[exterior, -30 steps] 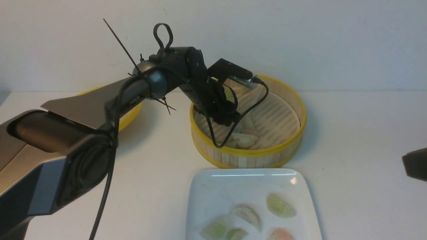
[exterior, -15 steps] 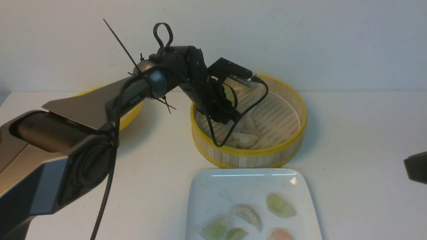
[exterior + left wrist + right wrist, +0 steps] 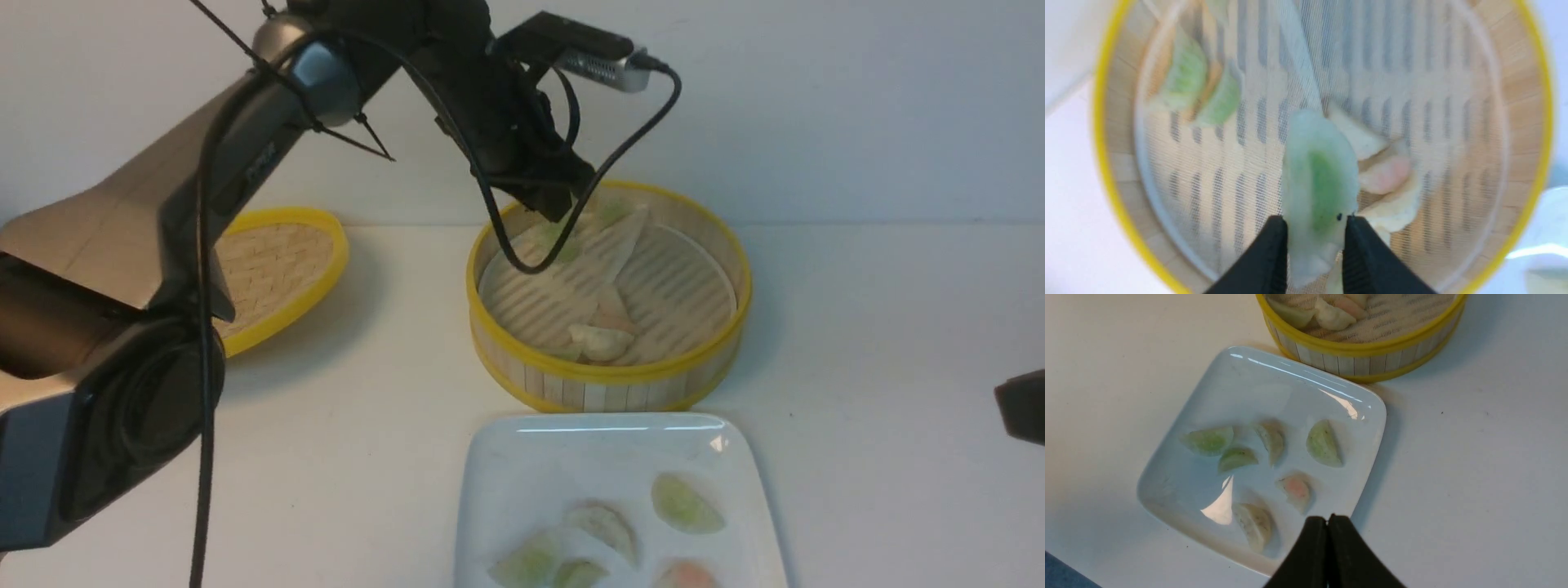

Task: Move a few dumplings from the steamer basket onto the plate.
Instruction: Use the left arm to grab a dumpling from the steamer, then use the left arm to put the dumpling into the plate

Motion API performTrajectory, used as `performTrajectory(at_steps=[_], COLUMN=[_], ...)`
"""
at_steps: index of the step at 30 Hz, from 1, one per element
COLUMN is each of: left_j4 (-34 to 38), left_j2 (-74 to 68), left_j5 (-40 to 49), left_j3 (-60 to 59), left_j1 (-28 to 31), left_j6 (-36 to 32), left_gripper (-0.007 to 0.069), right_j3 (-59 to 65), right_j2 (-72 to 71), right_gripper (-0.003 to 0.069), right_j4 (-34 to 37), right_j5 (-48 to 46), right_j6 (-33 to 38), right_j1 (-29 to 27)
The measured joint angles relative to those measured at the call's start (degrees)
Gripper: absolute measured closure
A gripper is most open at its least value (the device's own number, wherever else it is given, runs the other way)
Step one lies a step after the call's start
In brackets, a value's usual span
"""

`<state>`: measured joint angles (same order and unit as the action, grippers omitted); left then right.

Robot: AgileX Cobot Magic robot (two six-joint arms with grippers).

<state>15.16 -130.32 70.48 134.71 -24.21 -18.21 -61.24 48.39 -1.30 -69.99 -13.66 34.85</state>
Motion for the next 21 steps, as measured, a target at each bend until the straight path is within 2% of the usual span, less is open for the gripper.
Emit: performTrajectory(at_steps=[9, 21], left_j4=[-0.2, -0.3], left_j2=[8.1, 21.8], left_j5=[0.9, 1.0], left_j3=[-3.5, -29.7], left_j1=[-0.8, -5.2], left_j6=[5.4, 5.6], left_gripper=[0.0470, 0.0470], right_j3=[0.0, 0.0], right_j2=[0.0, 0.0], right_gripper=[0.0673, 0.0673], right_j4=[-0.2, -0.2], right_j5=[0.0, 0.0], right_j6=[0.0, 0.0], right_j1=[0.0, 0.0])
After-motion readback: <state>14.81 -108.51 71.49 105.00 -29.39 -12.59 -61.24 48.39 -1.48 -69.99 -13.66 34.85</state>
